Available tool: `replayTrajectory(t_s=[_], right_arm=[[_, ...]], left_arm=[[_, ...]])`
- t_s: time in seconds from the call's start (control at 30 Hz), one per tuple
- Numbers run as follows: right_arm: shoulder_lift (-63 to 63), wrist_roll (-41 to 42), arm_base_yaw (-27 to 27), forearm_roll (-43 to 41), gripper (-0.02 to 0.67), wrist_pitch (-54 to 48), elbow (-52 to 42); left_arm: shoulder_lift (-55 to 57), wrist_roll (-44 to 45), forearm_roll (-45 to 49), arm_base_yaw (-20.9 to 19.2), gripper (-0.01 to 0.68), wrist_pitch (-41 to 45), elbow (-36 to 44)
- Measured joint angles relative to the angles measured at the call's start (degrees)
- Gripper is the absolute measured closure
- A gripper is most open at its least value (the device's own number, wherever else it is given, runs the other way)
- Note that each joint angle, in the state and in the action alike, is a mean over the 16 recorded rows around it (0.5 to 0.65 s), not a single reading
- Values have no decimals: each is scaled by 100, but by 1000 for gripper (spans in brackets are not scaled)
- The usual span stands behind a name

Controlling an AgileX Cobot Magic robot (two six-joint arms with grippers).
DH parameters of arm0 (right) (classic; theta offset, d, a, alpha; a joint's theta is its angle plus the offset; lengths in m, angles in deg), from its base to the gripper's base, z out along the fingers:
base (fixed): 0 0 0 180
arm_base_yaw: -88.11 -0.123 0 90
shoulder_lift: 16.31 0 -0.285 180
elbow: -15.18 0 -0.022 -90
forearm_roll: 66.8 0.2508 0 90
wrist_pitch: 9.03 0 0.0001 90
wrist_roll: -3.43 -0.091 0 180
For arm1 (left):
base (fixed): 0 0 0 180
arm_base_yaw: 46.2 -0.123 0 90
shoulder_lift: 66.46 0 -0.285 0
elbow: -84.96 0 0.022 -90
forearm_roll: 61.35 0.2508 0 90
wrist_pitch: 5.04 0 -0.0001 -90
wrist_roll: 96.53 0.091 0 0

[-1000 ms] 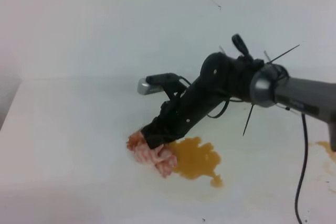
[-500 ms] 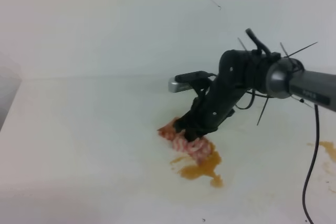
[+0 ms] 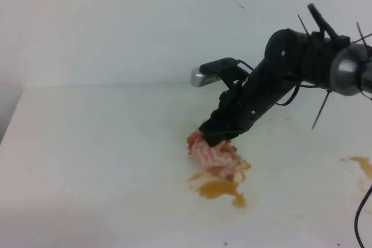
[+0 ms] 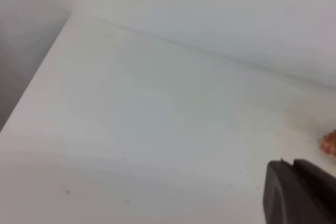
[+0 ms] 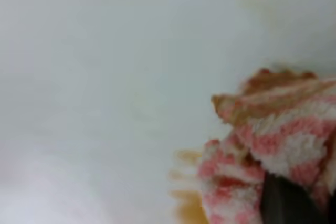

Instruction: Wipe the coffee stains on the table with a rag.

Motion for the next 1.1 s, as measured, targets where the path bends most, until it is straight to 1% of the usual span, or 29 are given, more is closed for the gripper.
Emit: replayTrajectory(t_s=[0.27, 0.37, 0.5, 0.7, 1.0, 1.1], right_arm=[[-705, 868, -286, 910, 628, 902, -1328], [-719, 1023, -342, 1039, 624, 1138, -1642], [-556, 1078, -302, 1048, 624, 1246, -1815], [-254, 996, 33, 936, 628, 1118, -1811], [-123, 936, 895, 613, 634, 802, -1797], [-122, 1005, 1107, 534, 636, 639, -1798]], left_arm=[[0, 0, 0, 0, 678, 0, 0], [0, 0, 0, 0, 678, 0, 0], [0, 0, 0, 0, 678, 0, 0], [0, 0, 0, 0, 678, 0, 0], [0, 0, 0, 0, 678, 0, 0], [0, 0, 0, 0, 678, 0, 0]])
